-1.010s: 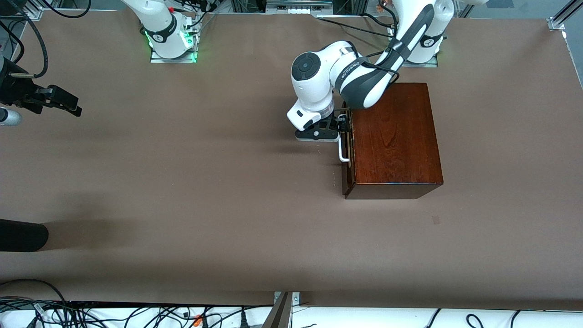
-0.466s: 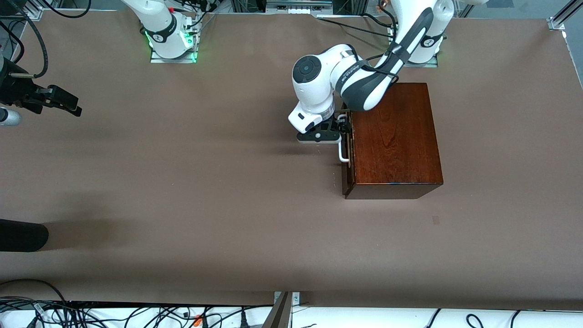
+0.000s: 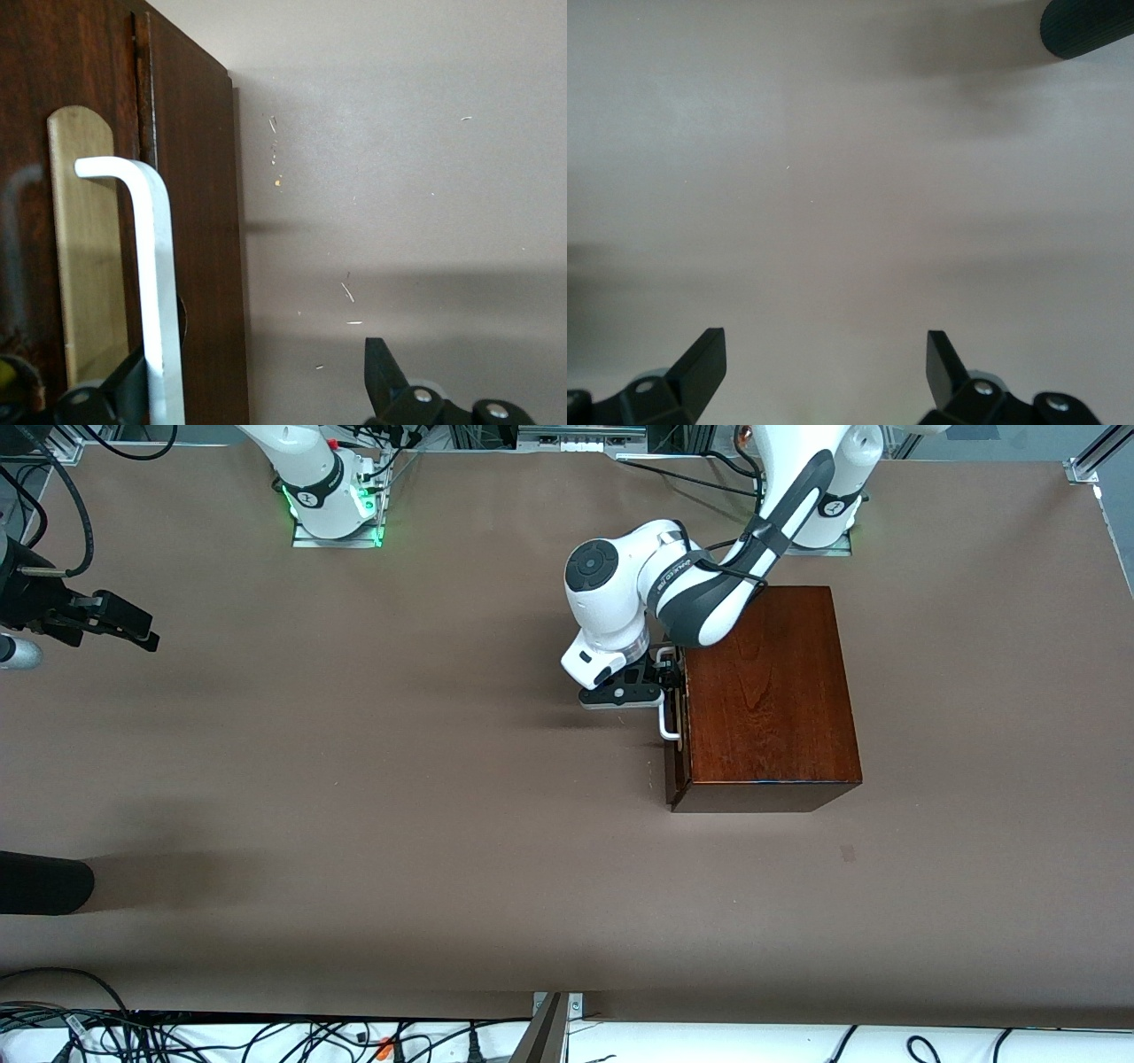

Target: Open drawer, take yellow block, close drawer

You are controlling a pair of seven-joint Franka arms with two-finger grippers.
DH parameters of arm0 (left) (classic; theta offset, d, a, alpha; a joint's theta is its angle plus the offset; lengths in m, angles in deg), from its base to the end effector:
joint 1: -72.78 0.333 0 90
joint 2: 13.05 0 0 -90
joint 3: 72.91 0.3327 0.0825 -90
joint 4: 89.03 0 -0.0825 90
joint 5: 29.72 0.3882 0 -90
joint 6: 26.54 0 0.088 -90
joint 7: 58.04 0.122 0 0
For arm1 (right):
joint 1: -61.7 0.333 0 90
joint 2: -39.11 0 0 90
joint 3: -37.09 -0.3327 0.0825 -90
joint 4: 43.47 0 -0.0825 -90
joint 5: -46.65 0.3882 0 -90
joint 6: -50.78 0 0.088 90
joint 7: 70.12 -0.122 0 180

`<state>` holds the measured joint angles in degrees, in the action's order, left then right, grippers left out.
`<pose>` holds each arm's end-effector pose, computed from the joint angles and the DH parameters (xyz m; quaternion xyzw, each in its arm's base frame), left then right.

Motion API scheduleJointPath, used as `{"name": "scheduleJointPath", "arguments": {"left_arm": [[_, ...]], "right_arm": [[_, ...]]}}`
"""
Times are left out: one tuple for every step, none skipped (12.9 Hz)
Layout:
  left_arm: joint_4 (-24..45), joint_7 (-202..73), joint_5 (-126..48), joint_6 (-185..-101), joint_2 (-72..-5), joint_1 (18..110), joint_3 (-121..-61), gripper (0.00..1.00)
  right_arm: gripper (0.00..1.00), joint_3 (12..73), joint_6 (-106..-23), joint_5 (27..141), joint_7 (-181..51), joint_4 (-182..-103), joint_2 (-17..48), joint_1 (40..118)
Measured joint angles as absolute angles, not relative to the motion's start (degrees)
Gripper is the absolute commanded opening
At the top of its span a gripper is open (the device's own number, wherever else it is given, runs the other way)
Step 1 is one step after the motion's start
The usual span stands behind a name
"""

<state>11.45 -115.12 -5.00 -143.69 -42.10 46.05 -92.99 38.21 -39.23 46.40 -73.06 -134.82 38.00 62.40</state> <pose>0.4787 -0.4415 0.2801 -0.9916 0.0137 -0.0239 0.1262 0.5630 -0.0046 0.6042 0.9993 -0.0293 -0.0213 0.0028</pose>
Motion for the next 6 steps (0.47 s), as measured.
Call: {"name": "scheduleJointPath", "arguments": {"left_arm": [[11.45,-115.22,-5.0,-143.7,-42.11,46.05,-92.99,1.0],[11.45,-115.26,-5.0,-143.73,-42.11,46.04,-93.03,1.0],[11.45,-115.33,-4.99,-143.8,-42.12,46.01,-93.14,1.0],[11.46,-115.47,-4.99,-144.0,-42.13,45.93,-93.23,1.0],[11.46,-115.62,-5.05,-144.56,-42.13,45.84,-93.27,1.0],[11.46,-115.85,-5.22,-145.34,-42.14,45.69,-93.36,1.0]], "right_arm": [[1.0,38.21,-39.23,46.4,-73.06,-134.82,38.0,62.4],[1.0,38.21,-39.23,46.4,-73.06,-134.82,38.0,62.4],[1.0,38.21,-39.23,46.4,-73.06,-134.82,38.0,62.4],[1.0,38.21,-39.23,46.4,-73.06,-134.82,38.0,62.4],[1.0,38.21,-39.23,46.4,-73.06,-134.82,38.0,62.4],[1.0,38.21,-39.23,46.4,-73.06,-134.82,38.0,62.4]]}}
